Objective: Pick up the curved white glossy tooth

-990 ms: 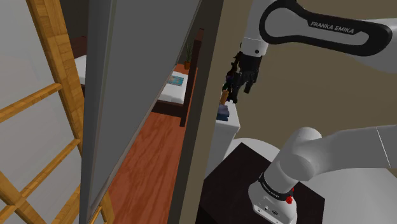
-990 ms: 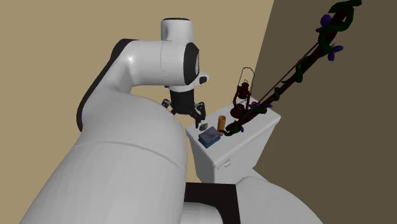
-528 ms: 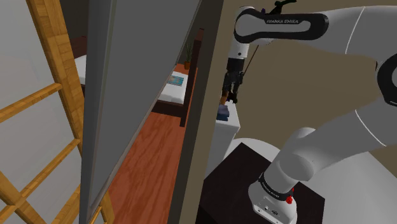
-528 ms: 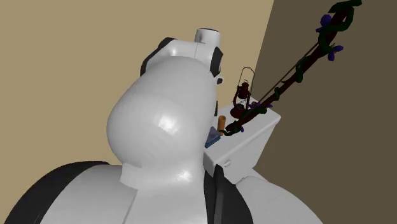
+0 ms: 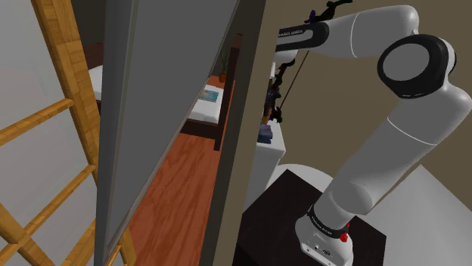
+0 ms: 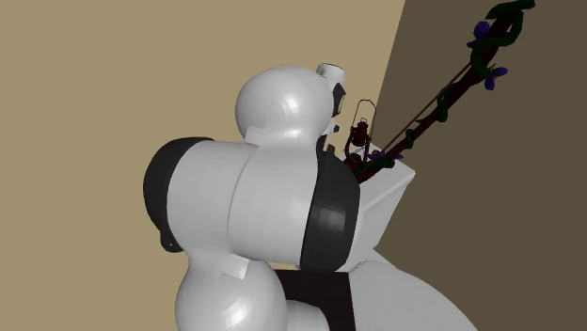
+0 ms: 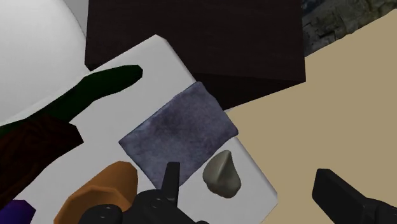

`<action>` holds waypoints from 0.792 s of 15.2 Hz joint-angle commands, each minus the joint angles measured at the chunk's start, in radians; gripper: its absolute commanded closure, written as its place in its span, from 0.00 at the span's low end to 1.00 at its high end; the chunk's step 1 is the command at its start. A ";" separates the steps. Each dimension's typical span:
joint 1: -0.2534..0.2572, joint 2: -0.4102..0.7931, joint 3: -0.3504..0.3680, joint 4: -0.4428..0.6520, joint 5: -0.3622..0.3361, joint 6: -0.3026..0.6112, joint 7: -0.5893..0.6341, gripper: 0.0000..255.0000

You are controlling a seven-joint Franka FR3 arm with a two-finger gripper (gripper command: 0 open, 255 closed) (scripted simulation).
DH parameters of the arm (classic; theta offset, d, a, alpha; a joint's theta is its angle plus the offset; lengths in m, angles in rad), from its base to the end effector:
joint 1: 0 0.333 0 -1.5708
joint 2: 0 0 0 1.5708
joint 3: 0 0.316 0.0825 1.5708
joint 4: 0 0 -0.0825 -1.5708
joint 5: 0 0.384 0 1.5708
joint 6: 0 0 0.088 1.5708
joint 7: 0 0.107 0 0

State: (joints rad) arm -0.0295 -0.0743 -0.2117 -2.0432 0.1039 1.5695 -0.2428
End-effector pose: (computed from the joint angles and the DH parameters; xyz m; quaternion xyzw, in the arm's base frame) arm 0.4729 -0.1065 0.4485 -0.9782 0.0077 0.1792 0.1045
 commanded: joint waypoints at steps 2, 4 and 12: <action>-0.001 0.031 -0.002 -0.008 0.008 0.029 -0.014 0.00; -0.001 0.039 -0.002 -0.027 0.010 0.055 -0.018 0.00; -0.001 0.053 -0.002 -0.047 0.013 0.090 -0.023 1.00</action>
State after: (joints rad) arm -0.0307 -0.0234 -0.2145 -2.0875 0.1162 1.6579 -0.2660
